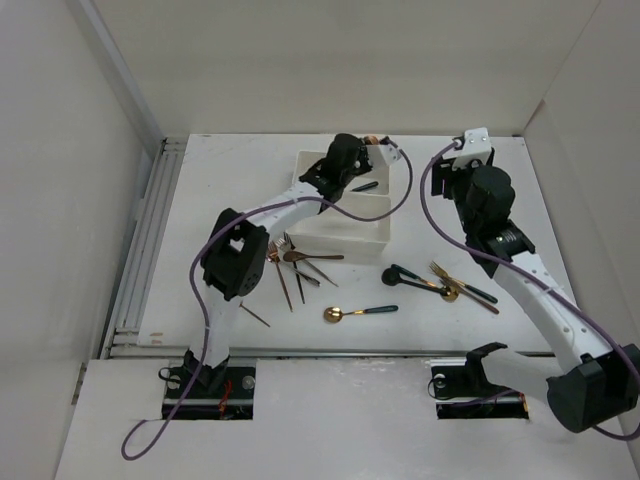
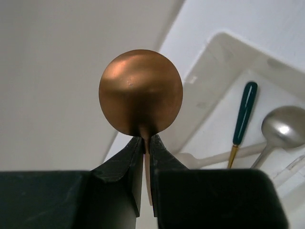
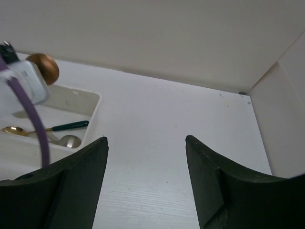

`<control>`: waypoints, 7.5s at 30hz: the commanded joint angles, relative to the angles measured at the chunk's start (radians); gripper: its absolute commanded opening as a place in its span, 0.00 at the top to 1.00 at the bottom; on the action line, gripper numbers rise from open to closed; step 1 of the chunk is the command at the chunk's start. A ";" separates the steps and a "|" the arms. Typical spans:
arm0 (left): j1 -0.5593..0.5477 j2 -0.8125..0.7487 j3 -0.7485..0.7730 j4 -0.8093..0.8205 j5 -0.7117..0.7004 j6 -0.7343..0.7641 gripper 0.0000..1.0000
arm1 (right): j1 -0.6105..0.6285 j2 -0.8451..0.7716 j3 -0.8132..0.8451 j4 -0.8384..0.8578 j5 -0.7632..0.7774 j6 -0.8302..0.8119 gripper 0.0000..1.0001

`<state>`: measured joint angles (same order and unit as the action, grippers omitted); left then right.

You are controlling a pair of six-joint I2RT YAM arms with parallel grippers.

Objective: Sort the eating utensils into containers

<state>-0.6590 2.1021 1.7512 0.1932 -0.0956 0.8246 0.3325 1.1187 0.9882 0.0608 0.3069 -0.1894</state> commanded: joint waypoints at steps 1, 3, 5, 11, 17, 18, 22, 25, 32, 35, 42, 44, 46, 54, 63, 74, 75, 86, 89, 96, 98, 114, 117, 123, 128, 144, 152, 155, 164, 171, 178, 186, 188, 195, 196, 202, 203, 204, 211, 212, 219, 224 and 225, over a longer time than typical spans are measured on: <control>0.021 0.030 0.031 0.088 -0.070 0.090 1.00 | -0.021 -0.068 -0.039 0.056 0.009 0.031 0.29; 0.012 0.065 0.044 0.060 -0.102 0.099 1.00 | -0.021 -0.088 -0.063 0.056 0.009 0.031 0.27; 0.012 0.075 0.044 0.029 -0.102 0.099 0.96 | -0.021 -0.109 -0.074 0.056 0.009 0.031 0.27; -0.001 0.041 0.040 0.006 -0.148 -0.019 0.11 | -0.041 -0.109 -0.062 0.018 0.028 0.022 0.12; -0.001 -0.008 0.266 -0.236 -0.056 -0.249 0.08 | -0.205 0.035 0.114 -0.333 -0.273 0.021 0.09; 0.013 -0.019 0.290 -0.264 -0.037 -0.298 0.08 | -0.214 0.053 0.124 -0.408 -0.288 0.021 0.09; 0.073 -0.097 0.324 -0.330 0.074 -0.579 0.08 | -0.214 0.078 0.113 -0.524 -0.388 -0.105 0.15; 0.142 -0.137 0.355 -0.392 0.160 -0.793 0.08 | -0.167 0.078 0.063 -0.607 -0.420 -0.171 0.22; 0.378 -0.226 0.305 -0.543 0.309 -1.039 0.14 | 0.163 0.160 -0.121 -0.742 -0.358 -0.383 0.23; 0.476 -0.293 0.188 -0.557 0.309 -1.059 0.14 | 0.253 0.193 -0.187 -0.704 -0.336 -0.383 0.23; 0.660 -0.431 -0.088 -0.568 0.321 -1.116 0.14 | 0.289 0.193 -0.259 -0.425 -0.399 -0.343 0.22; 0.682 -0.451 -0.151 -0.568 0.321 -1.116 0.14 | 0.289 0.214 -0.260 -0.375 -0.379 -0.317 0.20; 0.700 -0.465 -0.173 -0.568 0.332 -1.125 0.14 | 0.289 0.249 -0.234 -0.366 -0.344 -0.317 0.20; 0.723 -0.524 -0.210 -0.568 0.343 -1.125 0.14 | 0.261 0.412 -0.131 -0.434 -0.344 -0.370 0.28; 0.742 -0.551 -0.228 -0.568 0.332 -1.125 0.14 | 0.296 0.421 -0.122 -0.423 -0.344 -0.371 0.31; 0.760 -0.560 -0.249 -0.558 0.332 -1.125 0.14 | 0.385 0.346 -0.141 -0.444 -0.299 -0.314 0.37; 0.760 -0.560 -0.260 -0.558 0.332 -1.125 0.14 | 0.398 0.331 -0.141 -0.444 -0.299 -0.303 0.37; 0.769 -0.560 -0.260 -0.558 0.350 -1.125 0.14 | 0.428 0.322 -0.180 -0.420 -0.249 -0.246 0.41; 0.769 -0.560 -0.283 -0.558 0.359 -1.125 0.14 | 0.428 0.393 -0.149 -0.444 -0.249 -0.246 0.38; 0.769 -0.570 -0.318 -0.549 0.359 -1.134 0.14 | 0.428 0.490 -0.100 -0.478 -0.221 -0.226 0.41; 0.769 -0.570 -0.318 -0.549 0.359 -1.134 0.14 | 0.428 0.501 -0.089 -0.490 -0.235 -0.226 0.43; 0.779 -0.579 -0.309 -0.549 0.359 -1.134 0.14 | 0.428 0.336 0.035 -0.622 -0.365 -0.255 0.91; 0.779 -0.570 -0.309 -0.549 0.359 -1.134 0.14 | 0.428 0.250 0.136 -0.700 -0.411 -0.268 0.91; 0.779 -0.559 -0.300 -0.549 0.359 -1.134 0.14 | 0.428 0.205 0.357 -0.730 -0.338 -0.338 0.91; 0.779 -0.539 -0.327 -0.549 0.379 -1.134 0.15 | 0.370 0.320 0.443 -0.428 -0.258 -0.513 0.91; 0.779 -0.550 -0.397 -0.558 0.352 -1.104 0.16 | 0.303 1.012 0.909 -0.214 -0.258 -0.614 0.83; 0.779 -0.541 -0.493 -0.600 0.419 -1.122 0.19 | 0.303 1.011 0.940 -0.205 -0.209 -0.515 0.00; 0.779 -0.531 -0.503 -0.612 0.410 -1.122 0.19 | 0.315 0.945 0.940 -0.196 -0.146 -0.504 0.00; 0.779 -0.542 -0.521 -0.683 0.372 -1.078 0.19 | 0.463 0.541 0.524 -0.248 -0.231 -0.228 0.00; 0.736 -0.608 -0.483 -0.817 0.271 -0.885 0.23 | 0.485 0.323 0.194 -0.161 -0.235 0.154 0.00; 0.644 -0.677 -0.470 -0.922 0.207 -0.785 0.23 | 0.507 0.295 0.079 -0.416 -0.468 -0.115 0.00; 0.720 -0.775 -0.490 -0.956 0.220 -0.798 0.22 | 0.520 0.288 0.012 -0.752 -0.275 -0.331 0.01; 0.731 -0.815 -0.510 -0.945 0.259 -0.812 0.22 | 0.520 0.288 -0.008 -0.771 -0.243 -0.343 0.03; 0.777 -0.840 -0.519 -0.936 0.304 -0.821 0.22 | 0.551 0.317 -0.079 -0.748 -0.319 -0.361 0.08; 0.777 -0.840 -0.519 -0.936 0.304 -0.821 0.22 | 0.571 0.331 -0.092 -0.731 -0.319 -0.361 0.08; 0.786 -0.808 -0.509 -0.936 0.304 -0.821 0.22 | 0.602 0.444 -0.092 -0.639 -0.331 -0.318 0.21; 0.786 -0.807 -0.500 -0.936 0.304 -0.821 0.22 | 0.602 0.466 -0.092 -0.630 -0.331 -0.309 0.25; 0.786 -0.807 -0.499 -0.936 0.304 -0.821 0.22 | 0.612 0.505 -0.092 -0.630 -0.331 -0.309 0.28; 0.786 -0.789 -0.490 -0.926 0.316 -0.800 0.22 | 0.631 0.584 -0.091 -0.608 -0.324 -0.285 1.00; 0.786 -0.789 -0.490 -0.926 0.316 -0.789 0.22 | 0.631 0.584 -0.091 -0.625 -0.324 -0.285 1.00; 0.786 -0.807 -0.536 -0.907 0.336 -0.789 0.22 | 0.651 0.465 -0.002 -0.648 -0.388 -0.260 1.00; 0.786 -0.807 -0.536 -0.907 0.347 -0.808 0.22 | 0.651 0.232 0.127 -0.509 -0.416 -0.199 1.00; 0.786 -0.807 -0.536 -0.897 0.347 -0.817 0.23 | 0.640 0.186 0.145 -0.430 -0.416 -0.185 1.00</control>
<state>0.1219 1.3178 1.2194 -0.7238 0.2291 0.0177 0.9710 1.4551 1.0096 -0.5922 -0.0669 -0.4244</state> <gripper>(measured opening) 0.771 0.177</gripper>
